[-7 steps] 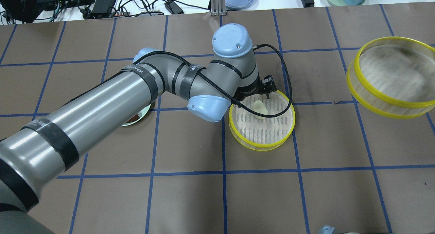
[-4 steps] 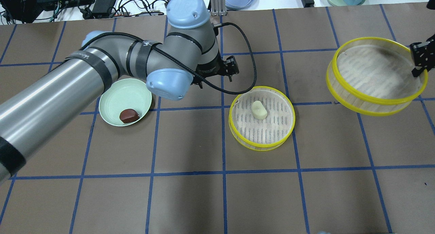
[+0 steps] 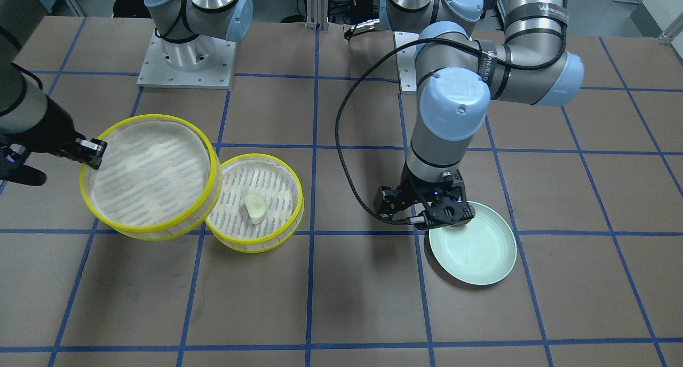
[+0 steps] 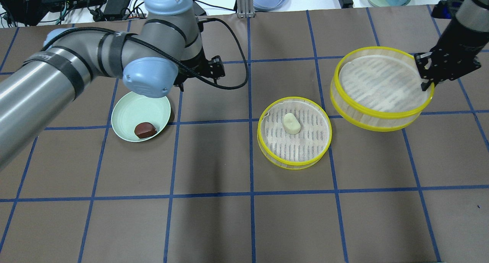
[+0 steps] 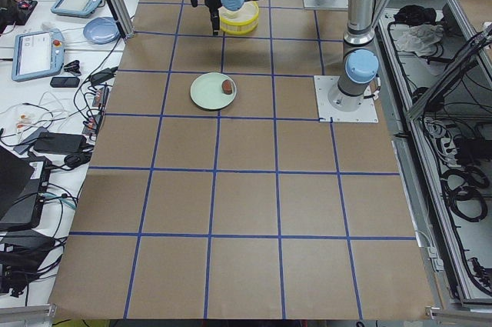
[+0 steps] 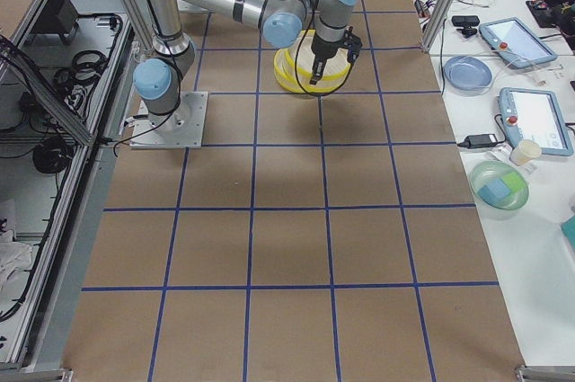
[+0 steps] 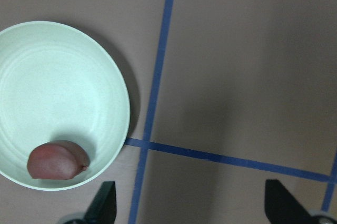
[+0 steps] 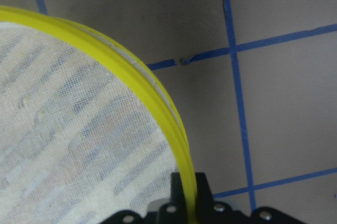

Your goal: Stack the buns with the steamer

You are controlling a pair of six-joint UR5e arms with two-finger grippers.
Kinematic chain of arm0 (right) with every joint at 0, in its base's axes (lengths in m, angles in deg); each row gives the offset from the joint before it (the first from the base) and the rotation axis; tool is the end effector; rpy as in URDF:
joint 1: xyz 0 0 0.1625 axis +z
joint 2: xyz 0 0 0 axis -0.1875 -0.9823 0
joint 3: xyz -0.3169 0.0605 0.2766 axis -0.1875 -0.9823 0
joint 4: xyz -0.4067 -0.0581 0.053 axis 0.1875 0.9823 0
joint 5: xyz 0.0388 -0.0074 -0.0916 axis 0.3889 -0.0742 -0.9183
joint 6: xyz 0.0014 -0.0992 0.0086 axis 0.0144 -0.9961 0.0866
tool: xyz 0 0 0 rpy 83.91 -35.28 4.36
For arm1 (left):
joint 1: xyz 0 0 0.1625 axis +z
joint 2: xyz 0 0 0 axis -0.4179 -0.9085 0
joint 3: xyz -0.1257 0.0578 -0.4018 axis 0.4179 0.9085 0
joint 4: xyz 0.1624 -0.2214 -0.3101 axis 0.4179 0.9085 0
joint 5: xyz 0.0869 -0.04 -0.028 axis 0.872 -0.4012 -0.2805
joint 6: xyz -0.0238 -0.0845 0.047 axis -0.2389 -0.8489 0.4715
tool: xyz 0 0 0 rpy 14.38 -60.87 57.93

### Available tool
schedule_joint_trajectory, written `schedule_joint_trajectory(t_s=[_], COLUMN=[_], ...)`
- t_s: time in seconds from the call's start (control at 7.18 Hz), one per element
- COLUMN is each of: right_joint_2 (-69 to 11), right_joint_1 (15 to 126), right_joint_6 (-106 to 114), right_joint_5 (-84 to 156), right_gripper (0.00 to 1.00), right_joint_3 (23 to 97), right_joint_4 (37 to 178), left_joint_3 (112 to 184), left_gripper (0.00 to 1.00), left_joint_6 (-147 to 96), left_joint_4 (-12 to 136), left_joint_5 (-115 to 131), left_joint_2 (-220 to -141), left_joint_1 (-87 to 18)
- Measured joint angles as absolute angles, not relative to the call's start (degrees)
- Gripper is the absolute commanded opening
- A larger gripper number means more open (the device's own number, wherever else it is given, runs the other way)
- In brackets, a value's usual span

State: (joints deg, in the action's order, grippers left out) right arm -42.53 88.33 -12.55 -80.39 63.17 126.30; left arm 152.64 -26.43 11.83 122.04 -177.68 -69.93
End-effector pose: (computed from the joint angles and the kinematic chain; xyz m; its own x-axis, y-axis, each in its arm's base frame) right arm 0.0130 -0.5341 0.3852 -0.9763 0.2100 0.0526 0.2153 0.9674 0.1332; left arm -0.1757 -0.5741 0.3223 -0.9803 -0.1941 -0.0365 -0.1927 0.9805 -0.0387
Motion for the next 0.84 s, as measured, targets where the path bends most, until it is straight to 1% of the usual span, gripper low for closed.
schedule_joint_trajectory(t_s=[0.28, 0.42, 0.56, 0.84], right_joint_2=[-42.0, -42.1, -42.7, -43.9], right_joint_1=[95.2, 96.8, 97.5, 98.7], right_joint_6=[-4.1, -2.4, -2.0, -2.5], right_joint_5=[-80.2, -79.9, -79.3, -77.5], right_gripper=[0.00, 0.00, 0.00, 0.00], right_joint_3=[66.8, 69.9, 72.9, 75.7], right_joint_4=[131.5, 135.4, 138.4, 140.8], left_joint_3=[155.7, 157.2, 158.3, 161.1], left_gripper=[0.99, 0.98, 0.92, 0.90], left_joint_6=[-18.7, -16.0, -14.8, -13.8], left_joint_4=[11.7, 11.5, 11.3, 10.1], left_joint_5=[122.1, 121.7, 121.2, 120.9], left_joint_2=[-177.8, -177.9, -178.3, -179.3], left_joint_1=[-63.4, -60.5, -58.8, -57.1])
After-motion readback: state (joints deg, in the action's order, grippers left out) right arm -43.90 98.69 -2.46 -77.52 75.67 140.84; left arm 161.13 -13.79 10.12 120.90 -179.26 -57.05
